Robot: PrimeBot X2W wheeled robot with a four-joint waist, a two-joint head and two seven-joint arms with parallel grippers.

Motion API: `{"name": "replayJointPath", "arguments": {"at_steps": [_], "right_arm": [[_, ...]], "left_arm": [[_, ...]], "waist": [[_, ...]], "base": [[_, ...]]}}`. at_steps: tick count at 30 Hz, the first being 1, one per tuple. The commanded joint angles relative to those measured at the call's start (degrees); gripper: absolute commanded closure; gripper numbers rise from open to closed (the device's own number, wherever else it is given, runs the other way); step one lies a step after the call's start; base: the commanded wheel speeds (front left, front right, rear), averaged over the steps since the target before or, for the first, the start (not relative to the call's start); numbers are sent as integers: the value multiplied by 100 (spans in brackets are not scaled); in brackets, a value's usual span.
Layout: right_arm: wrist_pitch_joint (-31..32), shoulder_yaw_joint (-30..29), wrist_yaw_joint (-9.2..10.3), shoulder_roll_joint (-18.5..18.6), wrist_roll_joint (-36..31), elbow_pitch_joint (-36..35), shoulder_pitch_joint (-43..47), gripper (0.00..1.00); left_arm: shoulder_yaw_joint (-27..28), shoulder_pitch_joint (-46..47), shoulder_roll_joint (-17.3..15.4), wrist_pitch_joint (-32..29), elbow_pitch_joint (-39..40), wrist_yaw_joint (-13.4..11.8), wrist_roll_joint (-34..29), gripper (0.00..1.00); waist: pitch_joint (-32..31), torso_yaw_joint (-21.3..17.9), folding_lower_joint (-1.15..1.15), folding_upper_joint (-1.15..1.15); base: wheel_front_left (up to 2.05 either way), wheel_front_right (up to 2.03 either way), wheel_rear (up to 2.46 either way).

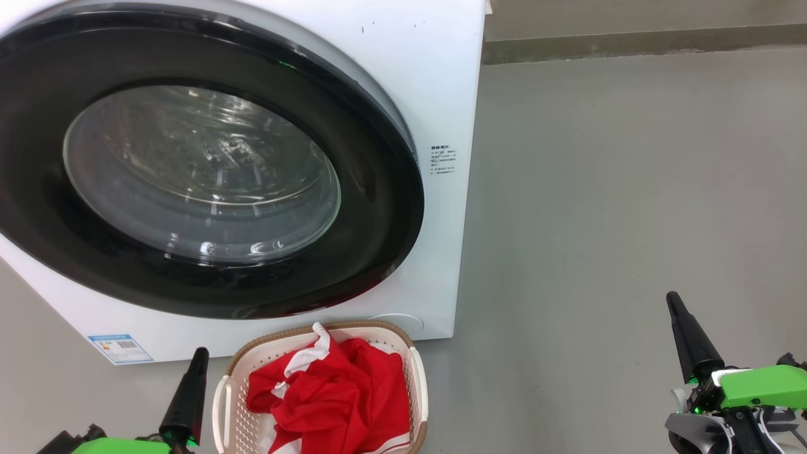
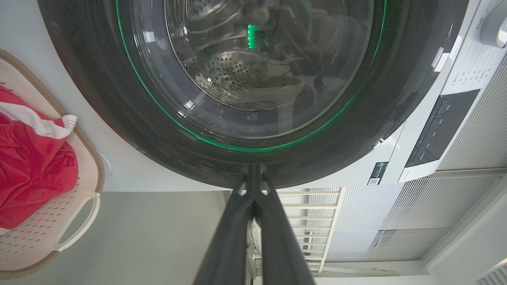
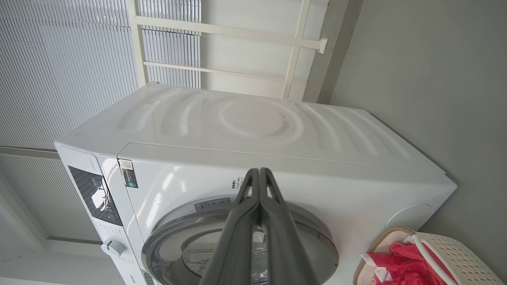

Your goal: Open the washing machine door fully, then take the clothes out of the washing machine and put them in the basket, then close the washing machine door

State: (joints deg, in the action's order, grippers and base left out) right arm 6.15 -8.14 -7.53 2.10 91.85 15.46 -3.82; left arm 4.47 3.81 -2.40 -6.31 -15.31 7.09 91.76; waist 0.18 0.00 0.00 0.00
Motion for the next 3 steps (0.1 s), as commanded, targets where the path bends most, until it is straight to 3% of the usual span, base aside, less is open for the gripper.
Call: {"name": "replayJointPath", "arguments": {"at_steps": [1, 3], "right_arm": [[33, 162, 4, 77, 32, -144, -236, 100], [33, 162, 4, 77, 32, -144, -236, 100]], "left_arm": [[205, 238, -48, -17, 127, 40, 41, 100], [205, 238, -48, -17, 127, 40, 41, 100]], "waist": [[0, 0, 0, 0], [0, 0, 0, 0]], "base": [[0, 0, 0], [0, 0, 0]]}}
